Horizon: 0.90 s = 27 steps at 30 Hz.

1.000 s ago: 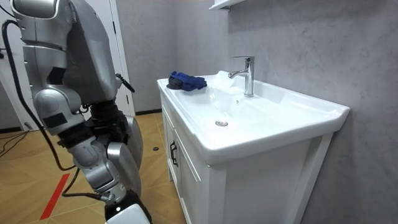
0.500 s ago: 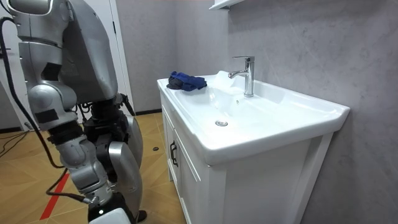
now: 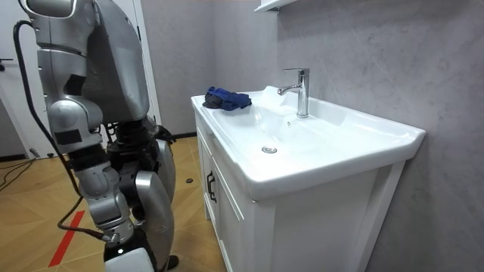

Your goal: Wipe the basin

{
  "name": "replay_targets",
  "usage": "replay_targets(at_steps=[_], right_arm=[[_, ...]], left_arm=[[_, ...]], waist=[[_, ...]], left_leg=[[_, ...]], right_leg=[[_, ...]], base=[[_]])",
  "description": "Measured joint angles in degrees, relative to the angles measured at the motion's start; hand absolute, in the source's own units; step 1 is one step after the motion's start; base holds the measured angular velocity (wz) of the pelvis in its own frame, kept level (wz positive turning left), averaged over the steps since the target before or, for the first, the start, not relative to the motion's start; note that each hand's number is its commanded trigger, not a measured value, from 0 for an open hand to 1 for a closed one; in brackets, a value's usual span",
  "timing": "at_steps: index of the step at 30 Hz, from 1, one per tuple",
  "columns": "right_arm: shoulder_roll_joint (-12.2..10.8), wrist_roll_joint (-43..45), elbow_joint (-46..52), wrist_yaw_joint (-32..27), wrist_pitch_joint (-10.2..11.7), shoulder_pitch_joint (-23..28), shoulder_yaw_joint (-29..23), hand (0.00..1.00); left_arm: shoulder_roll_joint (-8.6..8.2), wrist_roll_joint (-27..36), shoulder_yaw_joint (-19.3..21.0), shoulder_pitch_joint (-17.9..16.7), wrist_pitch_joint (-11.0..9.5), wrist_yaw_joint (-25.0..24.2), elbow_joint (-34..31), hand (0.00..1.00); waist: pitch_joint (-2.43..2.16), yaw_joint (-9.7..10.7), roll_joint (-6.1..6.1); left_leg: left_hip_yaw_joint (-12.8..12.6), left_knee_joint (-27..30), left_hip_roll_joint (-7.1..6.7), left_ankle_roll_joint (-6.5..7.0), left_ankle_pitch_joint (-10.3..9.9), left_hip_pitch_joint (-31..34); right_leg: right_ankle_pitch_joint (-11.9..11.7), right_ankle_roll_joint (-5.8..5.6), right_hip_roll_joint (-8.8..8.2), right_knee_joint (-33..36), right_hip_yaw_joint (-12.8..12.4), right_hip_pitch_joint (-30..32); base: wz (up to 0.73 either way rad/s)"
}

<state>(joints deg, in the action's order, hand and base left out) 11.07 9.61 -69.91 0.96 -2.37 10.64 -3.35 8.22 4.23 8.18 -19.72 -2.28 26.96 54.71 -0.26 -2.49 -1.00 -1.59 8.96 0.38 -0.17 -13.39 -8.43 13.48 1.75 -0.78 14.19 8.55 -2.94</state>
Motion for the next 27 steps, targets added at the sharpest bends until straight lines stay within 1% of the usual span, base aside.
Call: replay_targets(at_steps=[3,5,8,10,11,12,18,23,27], right_arm=[[-0.05,0.03,-0.79,0.04,-0.24,-0.20,-0.01,0.00],[-0.05,0.04,-1.33,0.03,-0.33,-0.22,-0.01,0.00],[-0.04,0.02,-1.34,0.03,-1.27,-0.43,0.69,0.00],[-0.14,-0.09,-1.34,0.04,-1.33,-0.42,1.17,0.00],[-0.27,-0.09,-1.34,0.03,-1.33,-0.48,1.16,0.00],[-0.34,-0.09,-1.35,0.04,-1.34,-0.50,1.16,0.00],[-0.50,-0.17,-1.72,-0.01,-1.39,-1.18,1.02,0.00],[-1.15,-0.29,-3.79,-0.46,-1.40,-2.31,1.04,0.00],[-1.74,-0.29,-4.35,-0.46,-1.38,-2.87,1.03,0.00]], left_arm=[[-0.07,-0.01,-0.16,0.17,0.94,-2.76,0.02,0.00],[-0.12,-0.02,-0.16,0.29,1.19,-4.08,0.02,0.00],[-0.18,0.00,-0.15,1.10,1.64,-6.30,1.96,0.00],[-0.27,-0.09,-0.17,1.79,2.35,-7.92,2.98,0.00],[-0.35,-0.31,-0.19,2.15,2.60,-9.19,3.29,0.00],[-0.39,-0.60,-0.22,2.57,2.87,-10.43,3.71,0.00],[-0.64,-2.71,-0.47,3.95,4.13,-15.07,5.13,0.00],[-0.68,-2.67,-1.73,4.61,4.50,-16.68,6.33,0.00],[-0.70,-2.70,-1.76,5.31,4.82,-18.07,7.57,0.00]], waist=[[0.01,0.71,-0.01],[0.02,0.76,0.02],[0.16,0.61,0.06],[0.72,0.65,0.18],[0.91,0.68,0.34],[0.98,0.66,0.47],[0.90,0.68,0.82],[0.84,0.85,0.93],[0.83,1.22,0.94]], left_leg=[[-0.21,0.07,-0.02,0.00,0.00,-0.05],[-0.56,0.07,-0.02,0.00,0.00,-0.11],[-1.23,0.06,0.00,0.00,0.00,-0.48],[-1.35,-0.01,0.01,0.00,0.00,-0.79],[-1.38,-0.03,0.01,0.00,0.00,-0.81],[-1.45,-0.06,0.01,0.00,0.00,-0.80],[-1.69,-0.14,0.00,0.00,0.00,-0.79],[-2.36,-0.13,0.03,0.00,0.01,-0.98],[-2.99,-0.12,0.08,0.00,0.01,-1.39]], right_leg=[[-0.05,-0.08,0.02,-0.38,-0.07,-0.04],[-0.05,-0.08,0.04,-0.45,-0.34,-0.04],[-0.05,-0.09,0.07,-0.43,-0.79,-0.21],[-0.05,-0.10,0.09,-0.47,-0.83,-0.56],[-0.06,-0.13,0.08,-0.57,-0.87,-0.65],[-0.05,-0.18,0.09,-0.58,-0.99,-0.63],[-0.21,-0.38,0.15,-0.63,-1.33,-0.52],[-0.30,-0.42,0.17,-0.65,-1.49,-0.68],[-0.32,-0.41,0.22,-0.68,-1.88,-1.04]], base=[[-0.01],[-0.08],[-0.09],[0.00],[0.07],[0.07],[0.01],[-0.01],[-0.05]])
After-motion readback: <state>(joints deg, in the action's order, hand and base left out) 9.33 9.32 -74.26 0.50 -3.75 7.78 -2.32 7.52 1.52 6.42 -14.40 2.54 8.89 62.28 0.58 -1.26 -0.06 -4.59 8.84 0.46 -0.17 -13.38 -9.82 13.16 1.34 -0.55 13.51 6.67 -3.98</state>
